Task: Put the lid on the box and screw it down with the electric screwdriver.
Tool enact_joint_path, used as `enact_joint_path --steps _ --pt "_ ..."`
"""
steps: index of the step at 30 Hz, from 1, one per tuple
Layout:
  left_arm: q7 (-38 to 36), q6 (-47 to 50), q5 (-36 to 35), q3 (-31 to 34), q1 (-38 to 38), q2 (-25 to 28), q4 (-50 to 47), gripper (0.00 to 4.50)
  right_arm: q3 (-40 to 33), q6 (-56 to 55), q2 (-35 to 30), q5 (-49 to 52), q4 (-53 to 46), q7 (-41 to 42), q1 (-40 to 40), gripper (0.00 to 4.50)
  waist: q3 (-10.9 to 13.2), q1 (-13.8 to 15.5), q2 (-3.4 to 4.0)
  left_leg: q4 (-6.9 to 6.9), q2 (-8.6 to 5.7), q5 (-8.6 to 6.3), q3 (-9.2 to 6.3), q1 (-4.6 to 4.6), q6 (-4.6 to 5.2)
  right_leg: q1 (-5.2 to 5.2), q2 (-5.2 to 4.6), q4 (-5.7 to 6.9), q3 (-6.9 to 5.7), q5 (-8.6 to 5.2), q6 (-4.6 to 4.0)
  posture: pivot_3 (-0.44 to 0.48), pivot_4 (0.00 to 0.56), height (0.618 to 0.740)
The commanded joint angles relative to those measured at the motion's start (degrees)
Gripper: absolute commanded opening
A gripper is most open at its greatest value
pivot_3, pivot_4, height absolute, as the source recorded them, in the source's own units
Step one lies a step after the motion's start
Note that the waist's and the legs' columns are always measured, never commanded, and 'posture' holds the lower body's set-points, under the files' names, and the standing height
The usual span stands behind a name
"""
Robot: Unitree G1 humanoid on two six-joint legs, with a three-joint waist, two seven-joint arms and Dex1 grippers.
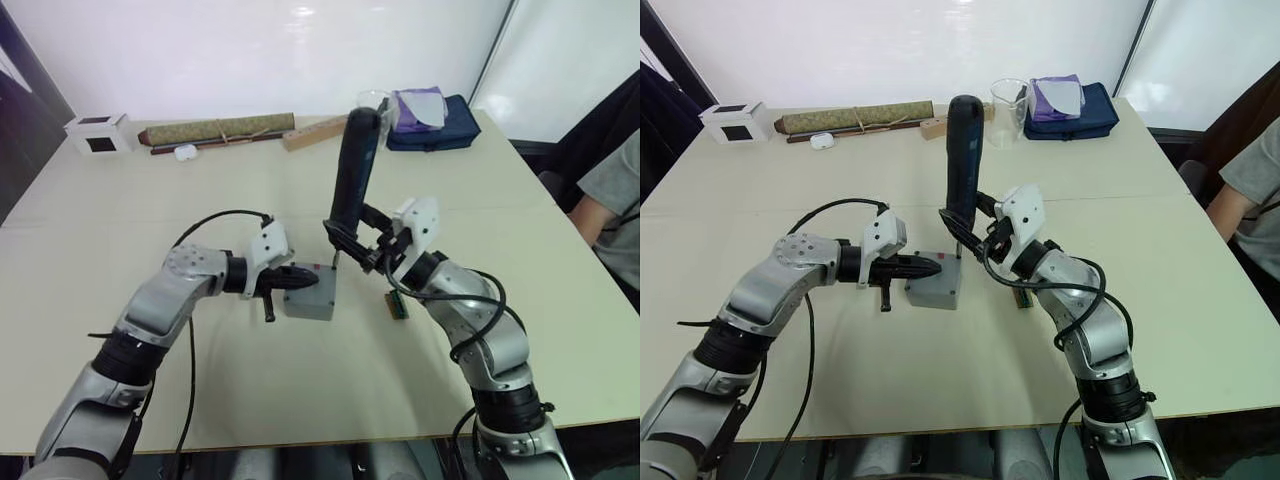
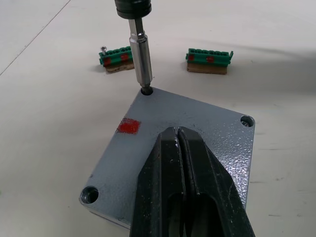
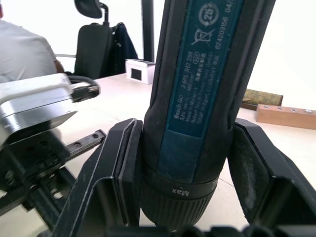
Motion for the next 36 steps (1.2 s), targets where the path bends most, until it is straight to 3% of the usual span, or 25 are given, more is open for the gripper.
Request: enact_joint_path --steps 1,9,36 --pt "-0.4 0.4 1.4 -1.4 1.2 0.6 -0.4 0.00 2.9 1.3 -1.7 -2.9 1.8 0.4 1.7 2.13 -0.1 0.0 -0.01 0.00 0.00 0.00 0.00 0.05 0.00 0.05 0.00 0.00 0.00 0.00 0.00 0.000 0.150 0.740" --pt "-0.3 0.2 2.1 -1.7 1.7 0.2 -0.2 0.00 5.5 3.0 -1.3 -5.5 3.1 -1.3 2.6 2.13 -0.5 0.0 -0.24 -0.49 0.01 -0.01 0.02 1.14 0.01 1.07 0.01 -0.38 -0.01 -0.11 -0.12 0.000 0.150 0.740" --pt "0.0 0.6 2.4 -1.7 2.4 -0.2 -0.9 0.00 6.3 0.7 -1.0 -6.4 5.2 -1.4 3.9 2.13 -1.3 0.0 -0.30 -0.68 0.02 -0.01 0.00 1.30 0.01 1.15 0.00 -0.39 -0.01 -0.27 -0.23 0.000 0.150 0.740"
